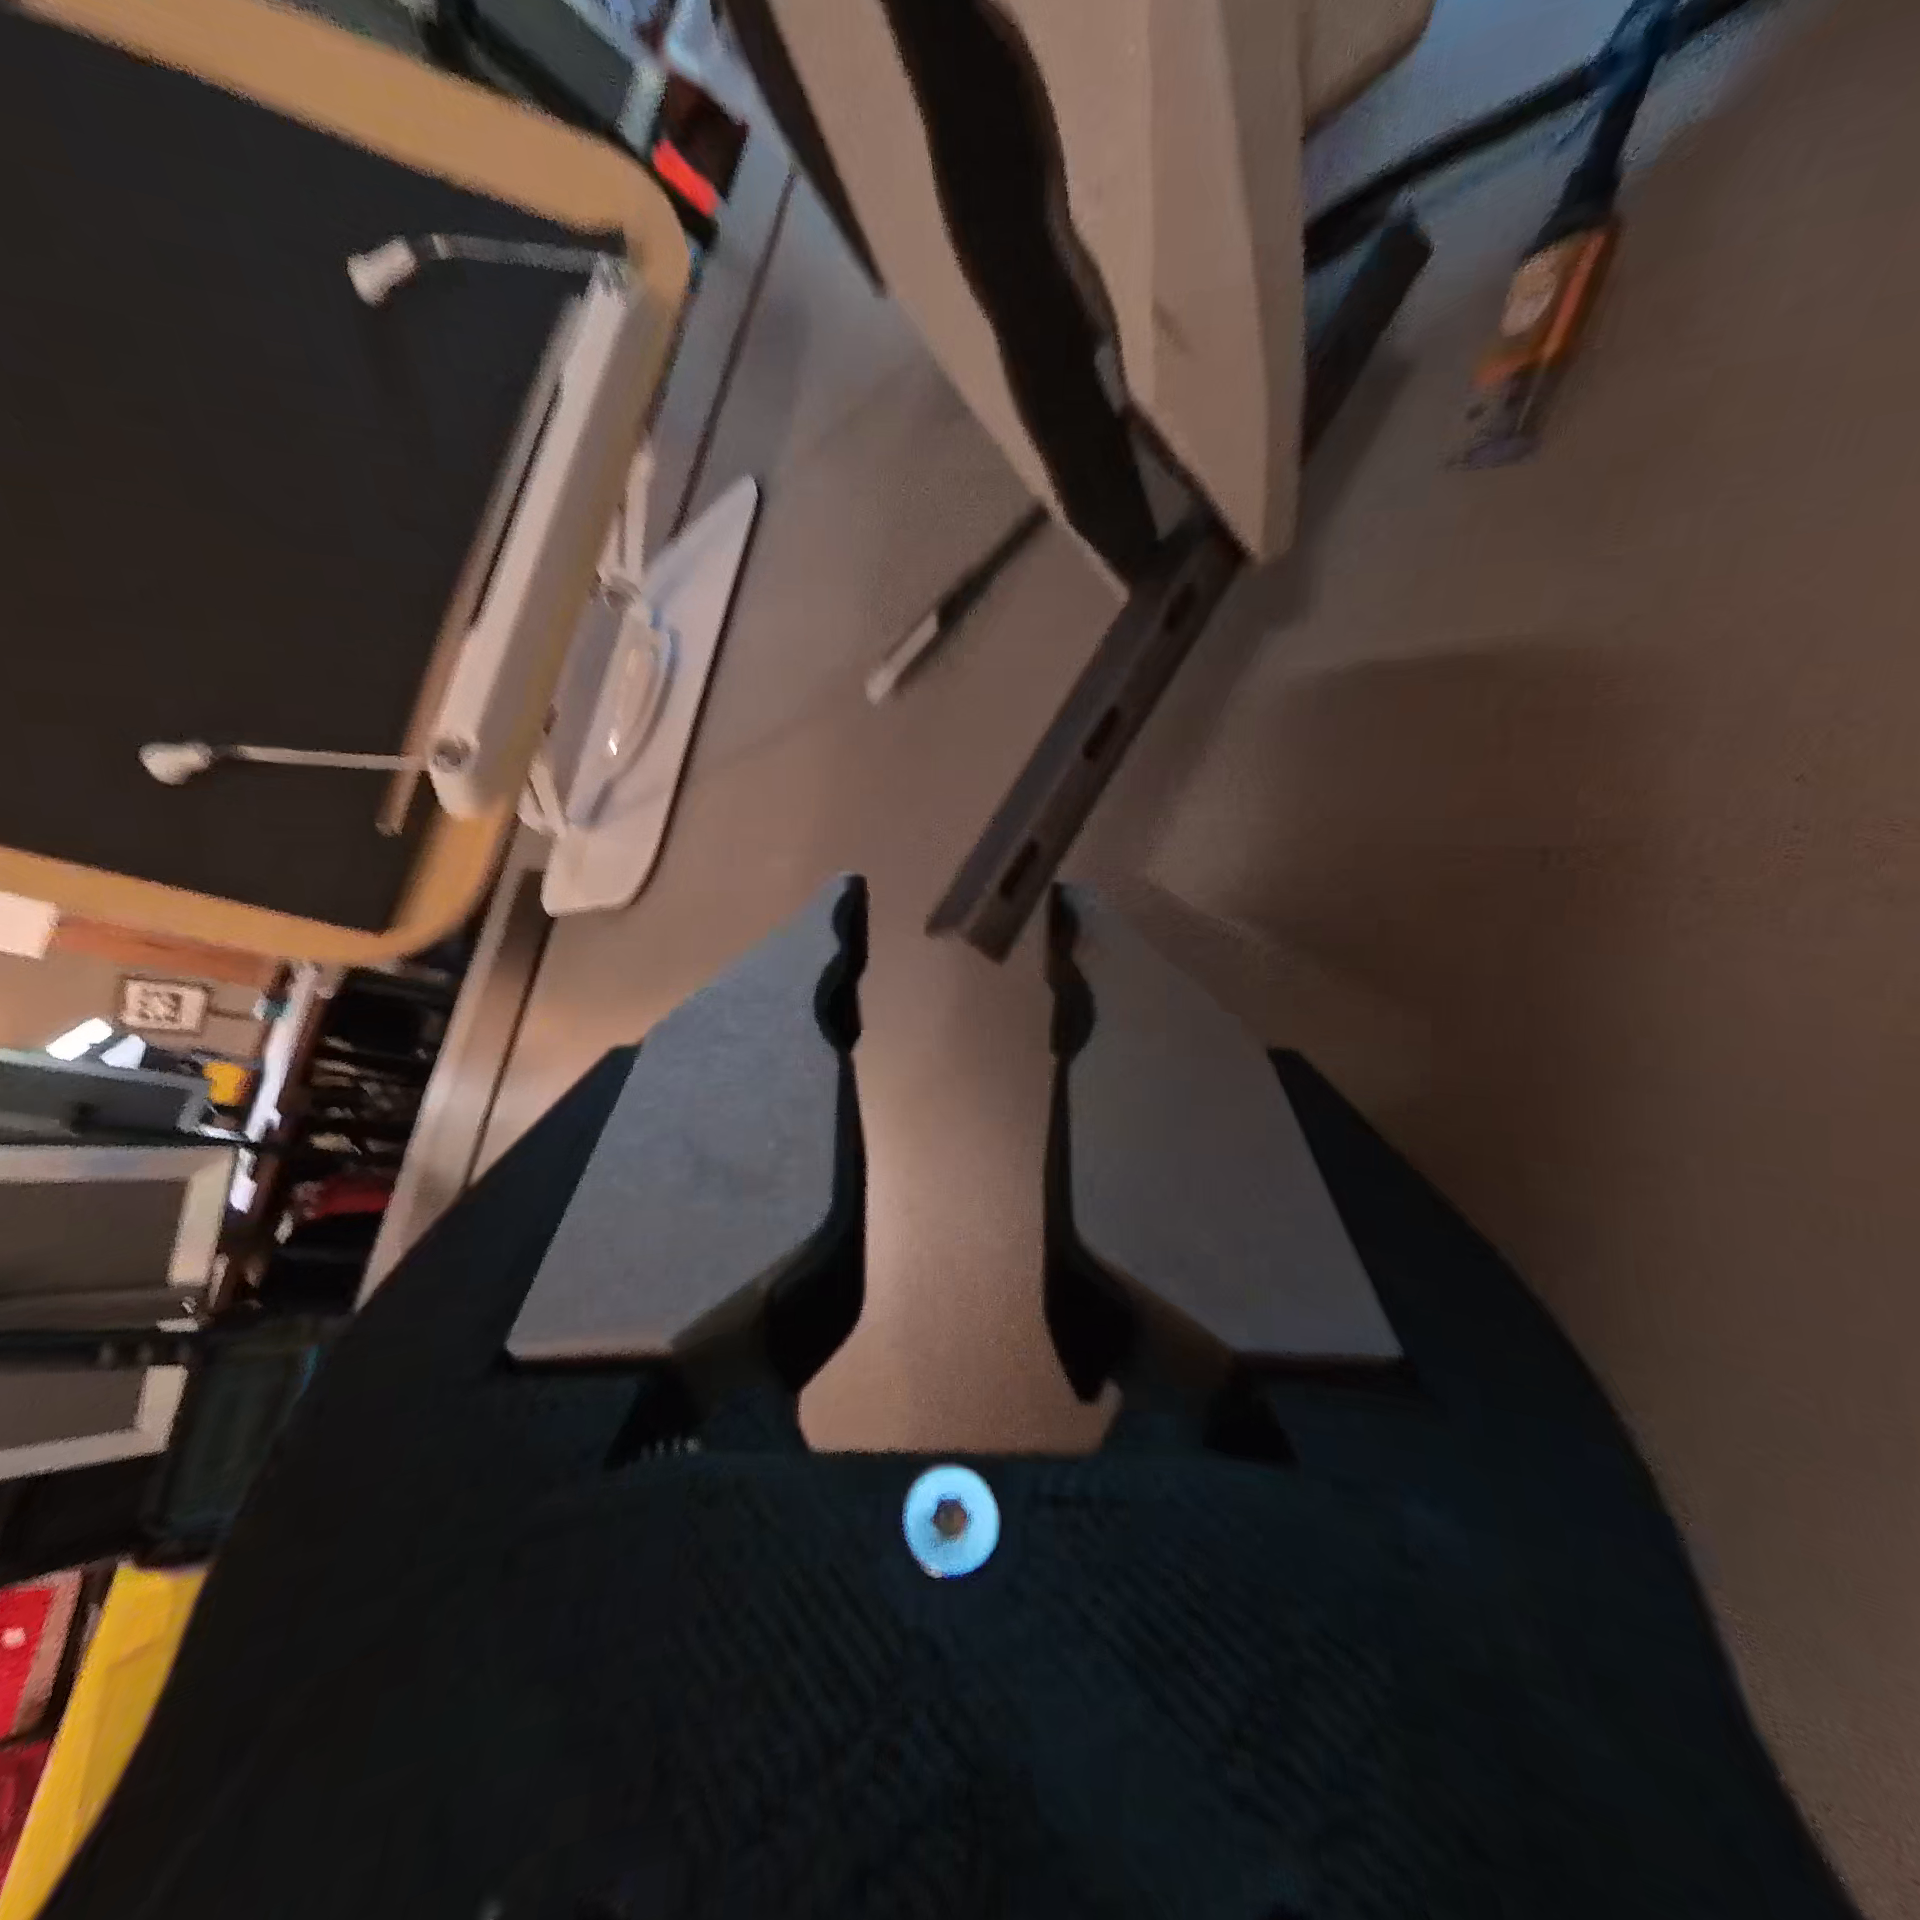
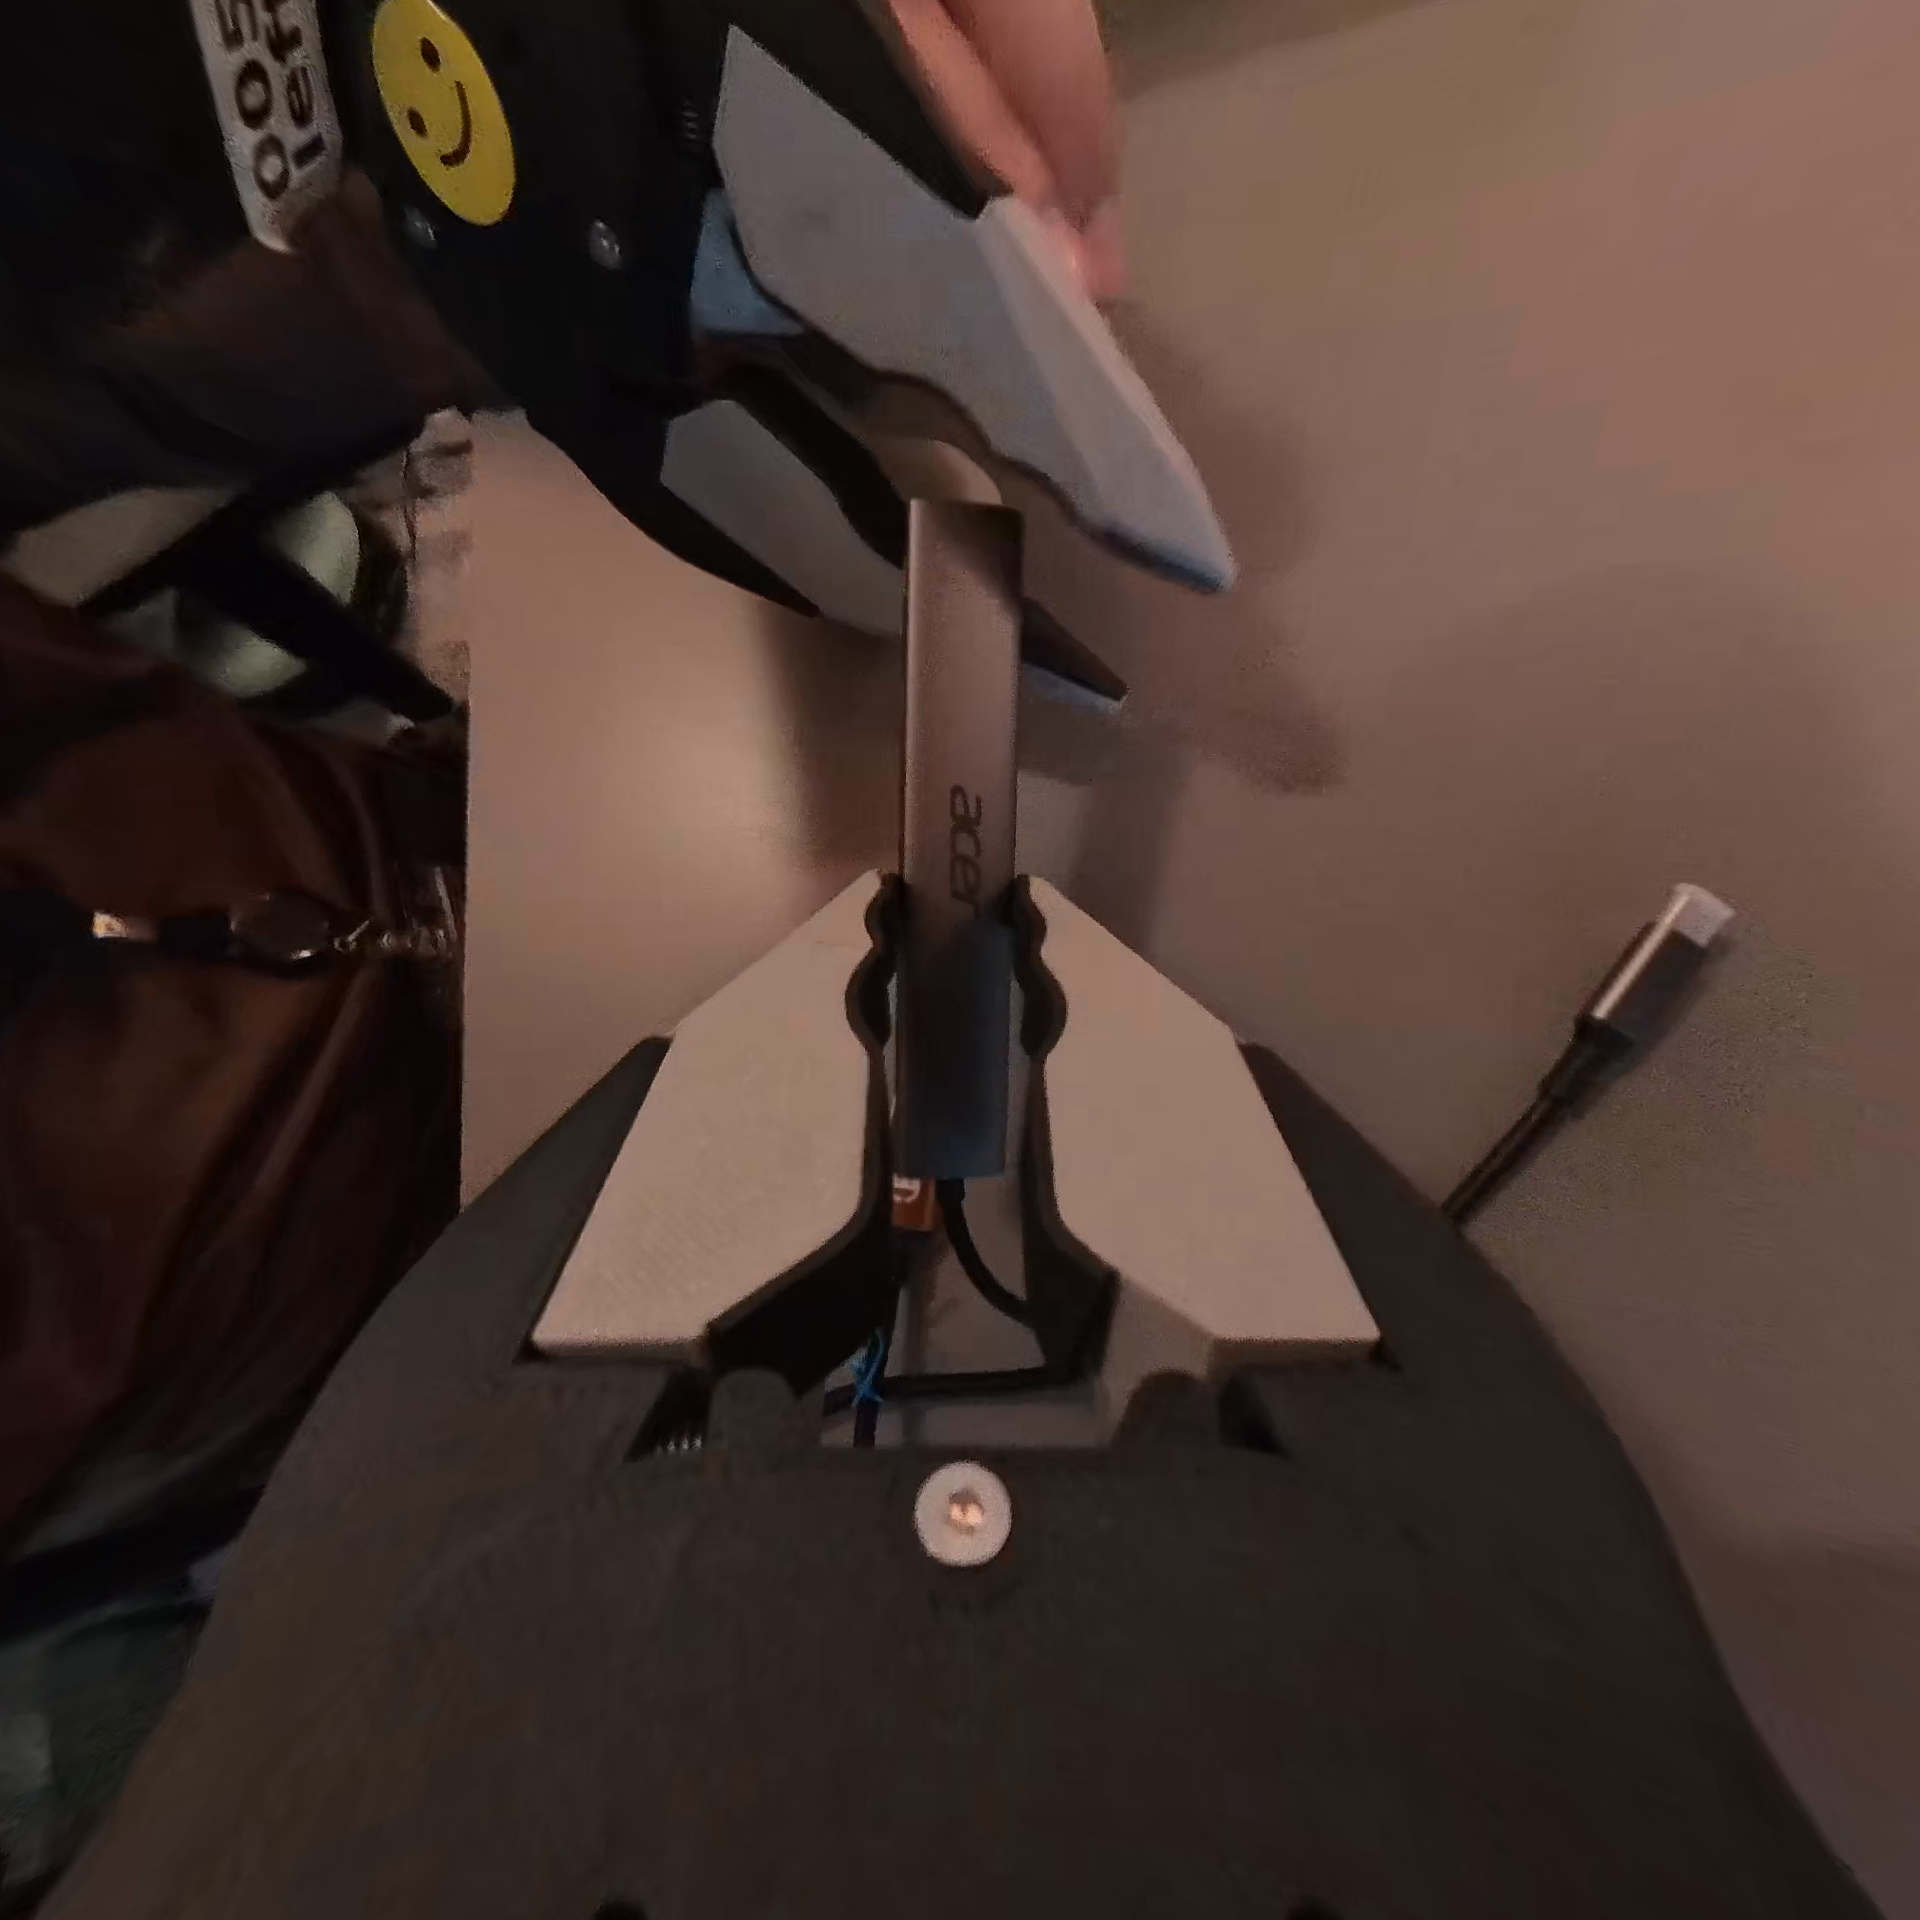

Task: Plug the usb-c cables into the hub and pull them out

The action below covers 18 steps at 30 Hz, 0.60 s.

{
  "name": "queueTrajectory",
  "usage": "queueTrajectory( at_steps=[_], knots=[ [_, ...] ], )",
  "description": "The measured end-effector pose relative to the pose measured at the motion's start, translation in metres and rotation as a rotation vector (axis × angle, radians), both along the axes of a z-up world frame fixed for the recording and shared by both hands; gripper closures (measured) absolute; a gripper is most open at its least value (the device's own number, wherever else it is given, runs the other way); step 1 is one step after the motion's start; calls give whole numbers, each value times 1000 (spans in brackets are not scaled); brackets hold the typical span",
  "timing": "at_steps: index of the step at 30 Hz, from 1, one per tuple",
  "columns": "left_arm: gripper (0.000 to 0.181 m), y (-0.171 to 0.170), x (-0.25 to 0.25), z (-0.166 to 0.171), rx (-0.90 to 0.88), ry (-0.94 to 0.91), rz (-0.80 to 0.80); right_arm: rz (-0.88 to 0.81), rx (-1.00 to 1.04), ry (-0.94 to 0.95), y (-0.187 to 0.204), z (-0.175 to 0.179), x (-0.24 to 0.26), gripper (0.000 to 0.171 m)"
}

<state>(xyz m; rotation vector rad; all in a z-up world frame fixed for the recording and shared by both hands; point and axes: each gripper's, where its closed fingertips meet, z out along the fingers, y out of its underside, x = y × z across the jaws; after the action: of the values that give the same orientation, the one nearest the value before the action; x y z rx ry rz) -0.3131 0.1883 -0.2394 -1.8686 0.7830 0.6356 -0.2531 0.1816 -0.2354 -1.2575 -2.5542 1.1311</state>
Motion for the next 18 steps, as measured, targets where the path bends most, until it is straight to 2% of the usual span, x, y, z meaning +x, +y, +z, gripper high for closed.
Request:
queueTrajectory(
  at_steps=[1, 5, 10, 18],
  knots=[
    [159, 2, 8, 6, 34, 11, -28, 29, 10, 6, -2, 0, 1, 152],
    [168, -3, 17, 12, 51, 76, -87, 41, 68, 38, 3, 2, -2, 150],
    [176, -12, 34, 18, 76, -29, -175, -11, 112, 173, 16, 22, -9, 157],
    [175, -9, 30, 16, 93, -21, -124, -29, 253, 222, 18, 9, -18, 158]
  ],
)
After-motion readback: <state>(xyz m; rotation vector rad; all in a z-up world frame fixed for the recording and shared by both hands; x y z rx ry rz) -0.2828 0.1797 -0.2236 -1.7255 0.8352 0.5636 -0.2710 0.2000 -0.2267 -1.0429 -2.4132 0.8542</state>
